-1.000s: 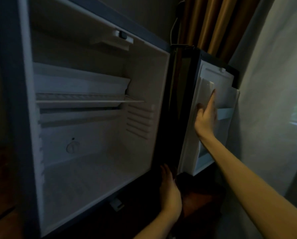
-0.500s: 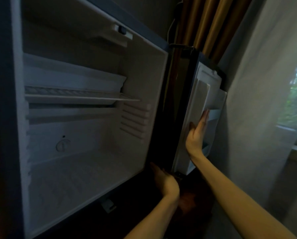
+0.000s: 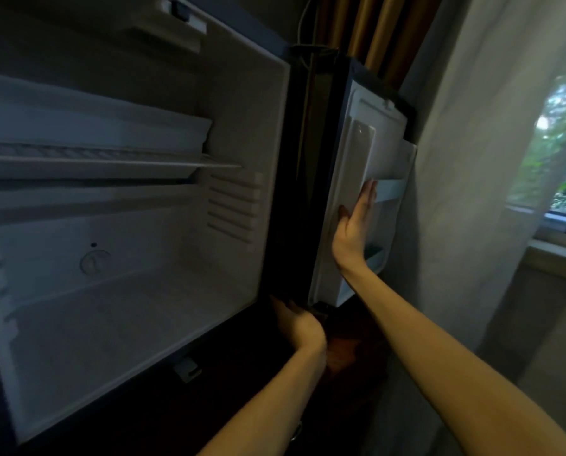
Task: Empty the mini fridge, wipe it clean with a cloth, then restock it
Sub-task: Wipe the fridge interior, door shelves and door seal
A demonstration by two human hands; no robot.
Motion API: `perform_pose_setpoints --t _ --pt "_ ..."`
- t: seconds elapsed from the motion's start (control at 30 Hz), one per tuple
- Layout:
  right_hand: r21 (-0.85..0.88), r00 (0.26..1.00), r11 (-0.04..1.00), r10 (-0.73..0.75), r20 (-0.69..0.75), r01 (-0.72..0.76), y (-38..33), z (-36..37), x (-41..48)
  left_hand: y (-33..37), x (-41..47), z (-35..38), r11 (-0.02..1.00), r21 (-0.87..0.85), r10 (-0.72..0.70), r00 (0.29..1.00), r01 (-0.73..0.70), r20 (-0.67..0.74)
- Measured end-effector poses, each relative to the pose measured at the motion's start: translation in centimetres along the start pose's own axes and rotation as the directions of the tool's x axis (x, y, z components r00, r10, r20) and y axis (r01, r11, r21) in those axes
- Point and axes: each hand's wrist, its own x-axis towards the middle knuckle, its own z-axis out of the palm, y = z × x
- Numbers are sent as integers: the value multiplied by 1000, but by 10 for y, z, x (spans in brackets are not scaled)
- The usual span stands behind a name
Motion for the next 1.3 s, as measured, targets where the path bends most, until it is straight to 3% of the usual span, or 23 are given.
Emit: perform_pose_setpoints --t 0.13,0.3,0.37,0.47,0.53,0.6,0.7,0.9,0.97,1.0,1.03,1.07,1.1,1.13,1.17,1.2,1.23,1.3 --pt "2 1000 1000 11 13 -11 -3 -2 -1 -11 -11 8 993 -47 -113 993 112 -18" --pt "-3 997 998 55 47 -55 -6 -6 0 -13 -13 -25 975 141 -204 940 170 275" --pt "-3 991 994 110 82 -110 -14 -13 -2 2 -2 -44 976 127 -209 929 178 305" --pt "2 986 986 164 41 -164 -37 -26 -17 35 9 -73 991 56 -136 941 125 309" --pt "19 999 999 34 -14 -33 -61 -29 -41 61 7 -89 993 -19 -101 945 113 310" --pt "101 997 995 -24 79 16 -85 -18 -67 86 5 -99 995 -76 -31 914 67 404" --pt "266 968 953 84 236 -148 -118 8 -89 125 -5 -114 994 -98 3 858 55 514" --pt "491 990 867 23 141 -90 -189 33 -51 213 -26 -162 937 -104 336 779 -333 530" --pt "566 994 824 -46 102 -20 -213 39 -36 242 -31 -179 806 -19 515 685 -592 516" --pt "588 995 809 -73 70 18 -222 43 -25 255 -33 -188 651 56 637 585 -757 502" --pt "598 997 800 -78 29 45 -228 48 -11 267 -33 -196 408 153 753 427 -900 500" --pt "601 998 797 -56 -26 61 -232 53 6 280 -32 -206 136 279 826 265 -951 498" --pt "600 996 798 -6 -90 59 -234 58 23 290 -30 -217 -127 414 872 98 -902 480" --pt "592 986 804 56 -156 49 -234 63 42 300 -27 -229 -311 527 893 -53 -791 448" --pt "576 967 816 114 -226 39 -232 66 60 310 -25 -241 -382 612 905 -145 -693 401" --pt "551 944 834 152 -293 37 -227 69 77 318 -22 -254 -376 684 922 -175 -626 347" --pt "509 926 860 160 -342 40 -220 72 93 326 -15 -265 -322 739 945 -157 -591 286" --pt "415 925 909 128 -358 34 -204 83 114 331 2 -283 -196 787 977 -52 -585 205"
